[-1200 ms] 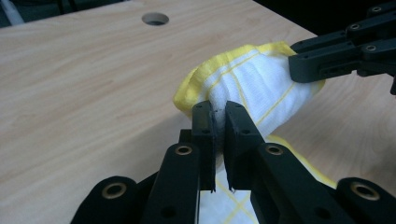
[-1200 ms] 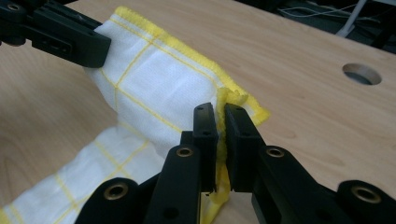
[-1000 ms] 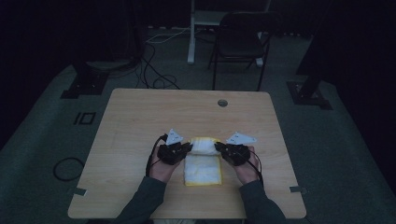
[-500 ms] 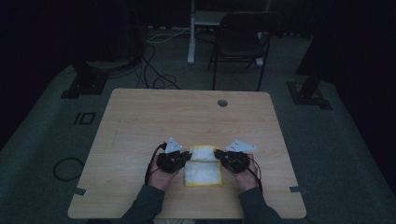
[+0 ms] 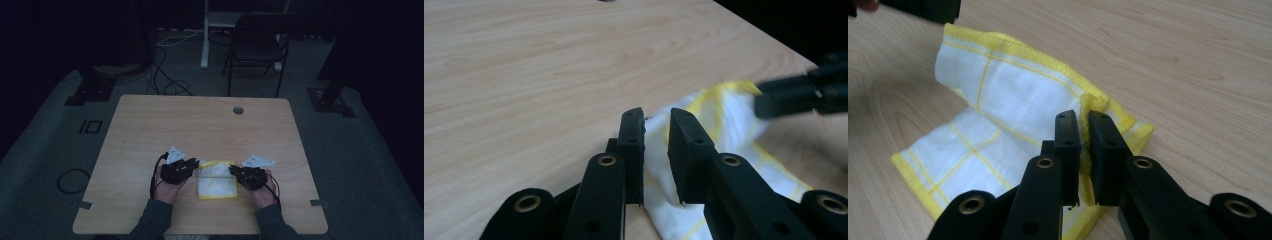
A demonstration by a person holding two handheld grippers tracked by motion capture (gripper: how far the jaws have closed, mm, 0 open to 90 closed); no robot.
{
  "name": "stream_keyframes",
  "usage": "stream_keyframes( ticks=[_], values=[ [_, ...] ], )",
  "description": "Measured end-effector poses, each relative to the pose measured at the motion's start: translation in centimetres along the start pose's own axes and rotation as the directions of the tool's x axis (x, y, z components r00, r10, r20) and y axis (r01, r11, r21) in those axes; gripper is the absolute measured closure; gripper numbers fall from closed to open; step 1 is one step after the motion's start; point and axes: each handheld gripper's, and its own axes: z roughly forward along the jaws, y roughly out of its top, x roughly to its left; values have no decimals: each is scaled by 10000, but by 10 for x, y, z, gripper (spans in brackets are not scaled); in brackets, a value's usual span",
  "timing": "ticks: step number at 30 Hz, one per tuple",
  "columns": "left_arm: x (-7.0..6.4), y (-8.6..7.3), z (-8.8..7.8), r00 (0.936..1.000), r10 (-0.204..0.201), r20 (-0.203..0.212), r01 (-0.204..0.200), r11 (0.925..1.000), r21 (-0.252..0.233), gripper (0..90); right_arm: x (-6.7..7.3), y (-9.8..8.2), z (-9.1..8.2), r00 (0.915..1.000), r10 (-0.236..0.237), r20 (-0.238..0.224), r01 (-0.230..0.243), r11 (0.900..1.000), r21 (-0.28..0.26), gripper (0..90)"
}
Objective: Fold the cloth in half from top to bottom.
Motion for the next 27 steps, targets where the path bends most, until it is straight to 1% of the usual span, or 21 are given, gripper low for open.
stream_keyframes(
  ticks=[3,4,5,7,10,13,14,15,18,19,21,23,24,25,26,27],
  values=[
    [5,4,7,10000,17,24,-18,9995,305,770,1,-2,-1,10000,47,-1,-47,10000,20,838],
    [5,4,7,10000,17,24,-18,9995,305,769,1,-2,-1,10000,47,-1,-47,10000,20,838],
    [7,4,15,10000,39,12,-39,9985,543,767,2,-3,-1,10000,24,-32,-24,10000,48,838],
    [9,4,23,10000,-8,22,7,9970,773,766,2,-4,-1,10000,6,-55,-5,10000,70,837],
    [9,2,32,9999,58,103,-69,9941,1081,766,3,-4,0,9999,-26,-110,28,9999,103,835],
    [8,1,34,9998,155,146,-171,9930,1170,766,3,-4,0,9999,-46,-122,48,9999,108,834],
    [4,-3,35,9990,375,252,-404,9911,1272,765,3,-5,-1,9998,-52,-175,54,9999,115,830],
    [3,-4,35,9986,459,269,-490,9906,1280,761,4,-5,-1,9998,-43,-187,45,9999,126,827],
    [0,-6,34,9980,529,351,-572,9893,1342,756,4,-6,-2,9997,-75,-226,78,9999,130,814],
    [0,-6,34,9980,529,351,-572,9893,1342,752,4,-6,-3,9997,-83,-222,86,9999,127,804],
    [-4,-9,34,9968,712,363,-756,9872,1403,750,3,-7,-5,9997,-9,-239,11,10000,59,775],
    [-5,-11,33,9963,789,328,-828,9864,1419,748,1,-8,-9,9995,82,-296,-83,10000,-46,729],
    [-7,-14,32,9951,950,284,-983,9835,1517,748,0,-8,-11,9993,107,-372,-112,9999,-132,706],
    [-8,-16,32,9949,973,256,-1000,9835,1506,745,-1,-7,-13,9990,122,-429,-131,9997,-207,692],
    [-9,-18,31,9939,1075,231,-1098,9818,1553,741,-1,-7,-15,9989,142,-445,-154,9995,-283,679],
    [-9,-18,31,9939,1075,231,-1098,9818,1553,738,-1,-7,-15,9989,142,-445,-154,9995,-283,679]
  ],
)
